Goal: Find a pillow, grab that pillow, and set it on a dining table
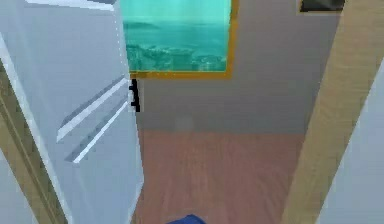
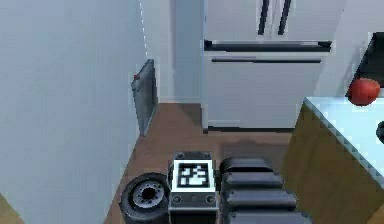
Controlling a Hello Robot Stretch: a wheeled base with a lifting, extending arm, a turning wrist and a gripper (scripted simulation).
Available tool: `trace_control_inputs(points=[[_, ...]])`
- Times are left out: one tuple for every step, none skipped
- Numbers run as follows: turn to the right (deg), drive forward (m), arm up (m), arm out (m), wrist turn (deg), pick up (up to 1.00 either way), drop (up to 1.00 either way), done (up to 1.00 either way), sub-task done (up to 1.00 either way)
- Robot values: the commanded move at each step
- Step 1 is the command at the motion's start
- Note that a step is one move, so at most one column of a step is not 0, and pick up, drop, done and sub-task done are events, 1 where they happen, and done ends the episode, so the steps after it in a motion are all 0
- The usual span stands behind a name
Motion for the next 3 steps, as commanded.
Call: trace_control_inputs(points=[[0.0, 0.4, 0.0, 0.0, 0.0, 0.0, 0.0, 0.0, 0.0], [0.0, 0.3, 0.0, 0.0, 0.0, 0.0, 0.0, 0.0, 0.0], [42.0, 0.0, 0.0, 0.0, 0.0, 0.0, 0.0, 0.0, 0.0]])
